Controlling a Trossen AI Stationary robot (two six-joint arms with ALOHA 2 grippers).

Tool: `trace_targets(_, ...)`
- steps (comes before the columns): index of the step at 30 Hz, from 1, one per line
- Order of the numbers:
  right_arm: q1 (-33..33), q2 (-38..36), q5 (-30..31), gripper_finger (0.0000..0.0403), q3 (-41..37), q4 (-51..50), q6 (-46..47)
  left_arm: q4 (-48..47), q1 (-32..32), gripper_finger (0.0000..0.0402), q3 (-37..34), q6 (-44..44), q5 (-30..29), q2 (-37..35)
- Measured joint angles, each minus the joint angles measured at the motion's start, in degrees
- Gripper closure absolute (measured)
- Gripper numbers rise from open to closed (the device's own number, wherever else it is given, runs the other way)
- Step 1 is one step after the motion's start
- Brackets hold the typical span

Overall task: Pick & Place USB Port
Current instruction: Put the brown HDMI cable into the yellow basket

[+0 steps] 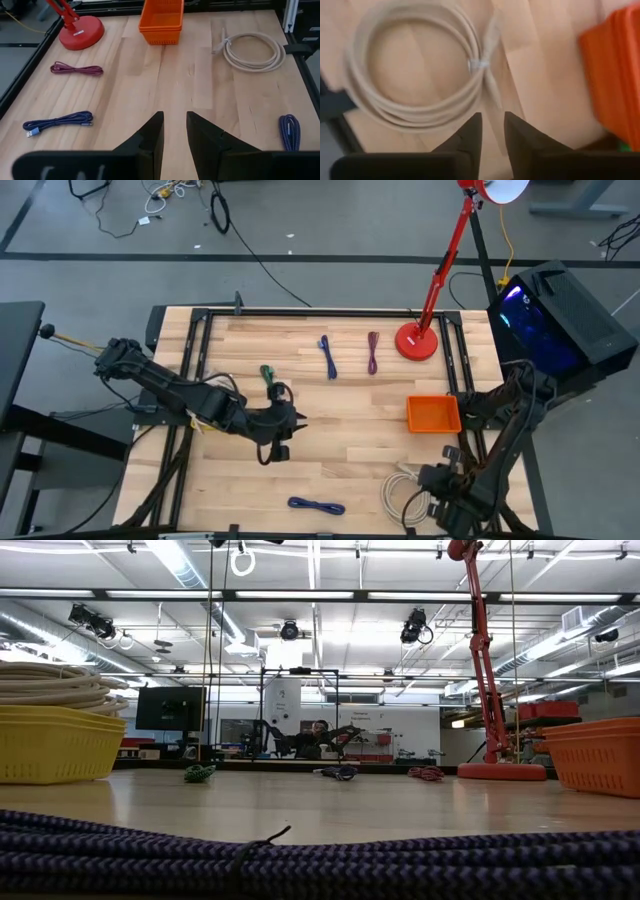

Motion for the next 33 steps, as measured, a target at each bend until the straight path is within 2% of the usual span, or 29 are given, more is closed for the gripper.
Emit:
trace_targets(2,0.0,0.0,-2.0,0.0295,-2.7,3.4,0.4,0.0,0.0,0.0314,0.0,0.2,-0.2,0.0)
trace_targets(6,-0.3,0.0,-1.7,0.0265,-6.3,10.2,0.4,-0.1,0.0,0.0314,0.0,1.4,-0.2,0.0)
trace_targets(11,-1.6,0.0,-1.4,0.0237,-7.8,11.9,0.2,0.0,0.0,0.0314,0.0,1.5,-0.3,0.0)
trace_targets(14,-2.5,-0.1,1.9,0.0227,-8.3,12.0,-1.2,0.0,0.0,0.0314,0.0,1.4,-0.3,0.0)
trace_targets(22,-5.7,-0.1,5.7,0.0218,-8.4,14.0,-6.5,0.0,0.0,0.0314,0.0,1.4,-0.3,0.0)
trace_targets(30,-6.8,-0.1,5.4,0.0217,-9.8,15.8,-8.7,0.0,0.0,0.0314,0.0,1.5,-0.3,0.0)
trace_targets(33,-6.8,-0.1,3.1,0.0217,-13.1,20.8,-7.7,0.0,0.0,0.0314,0.0,1.5,-0.3,0.0)
